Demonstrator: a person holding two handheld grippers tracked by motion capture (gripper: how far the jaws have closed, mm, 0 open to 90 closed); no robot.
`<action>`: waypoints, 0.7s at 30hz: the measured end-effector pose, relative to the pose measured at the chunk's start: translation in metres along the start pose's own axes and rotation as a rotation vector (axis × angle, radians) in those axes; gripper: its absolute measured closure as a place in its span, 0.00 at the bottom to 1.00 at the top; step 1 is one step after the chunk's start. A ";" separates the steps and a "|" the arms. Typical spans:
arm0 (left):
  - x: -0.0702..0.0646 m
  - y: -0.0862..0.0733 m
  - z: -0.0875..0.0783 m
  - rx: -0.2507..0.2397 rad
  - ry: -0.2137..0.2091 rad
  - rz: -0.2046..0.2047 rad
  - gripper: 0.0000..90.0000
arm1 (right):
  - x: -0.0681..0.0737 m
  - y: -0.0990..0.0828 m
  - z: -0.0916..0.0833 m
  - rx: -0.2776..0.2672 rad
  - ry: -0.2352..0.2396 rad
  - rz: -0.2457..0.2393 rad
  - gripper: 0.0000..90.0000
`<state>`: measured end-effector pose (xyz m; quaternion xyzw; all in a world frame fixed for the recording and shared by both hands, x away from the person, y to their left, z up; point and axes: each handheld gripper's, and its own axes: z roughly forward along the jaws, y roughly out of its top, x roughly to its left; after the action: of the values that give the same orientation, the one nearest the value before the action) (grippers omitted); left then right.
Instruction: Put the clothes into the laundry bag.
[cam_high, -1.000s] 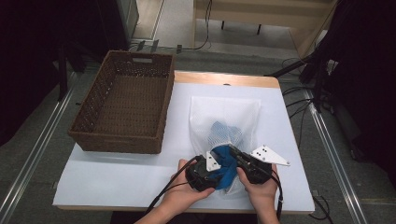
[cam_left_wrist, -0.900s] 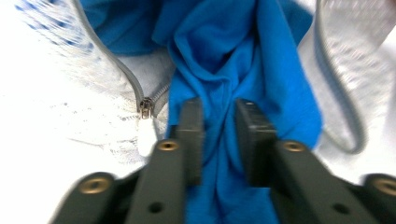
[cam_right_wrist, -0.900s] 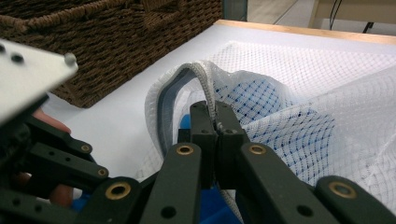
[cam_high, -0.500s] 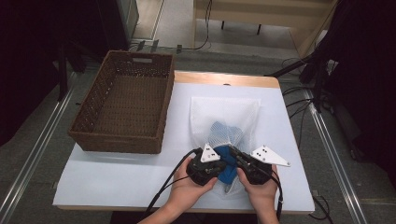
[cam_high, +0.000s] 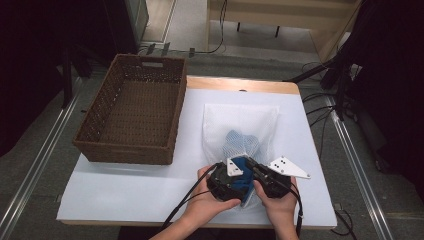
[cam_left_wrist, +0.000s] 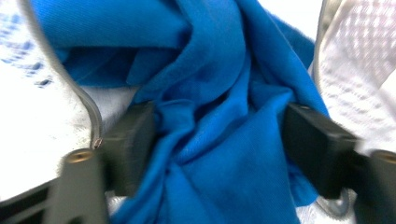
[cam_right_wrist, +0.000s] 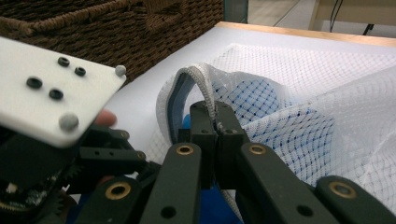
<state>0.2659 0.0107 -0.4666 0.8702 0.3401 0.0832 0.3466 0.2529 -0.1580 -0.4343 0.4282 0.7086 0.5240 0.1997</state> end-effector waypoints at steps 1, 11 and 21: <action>-0.001 0.000 0.000 0.006 0.009 0.016 0.46 | 0.000 0.000 0.000 0.000 0.000 -0.005 1.00; 0.005 0.007 -0.016 -0.067 -0.079 -0.088 0.94 | 0.006 0.002 0.000 -0.005 0.015 -0.005 1.00; 0.024 0.017 -0.009 -0.320 0.022 -0.304 0.94 | 0.013 0.013 -0.008 -0.048 0.022 0.012 1.00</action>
<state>0.2899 0.0225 -0.4505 0.7419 0.4535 0.0925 0.4851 0.2448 -0.1515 -0.4174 0.4217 0.6953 0.5470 0.1989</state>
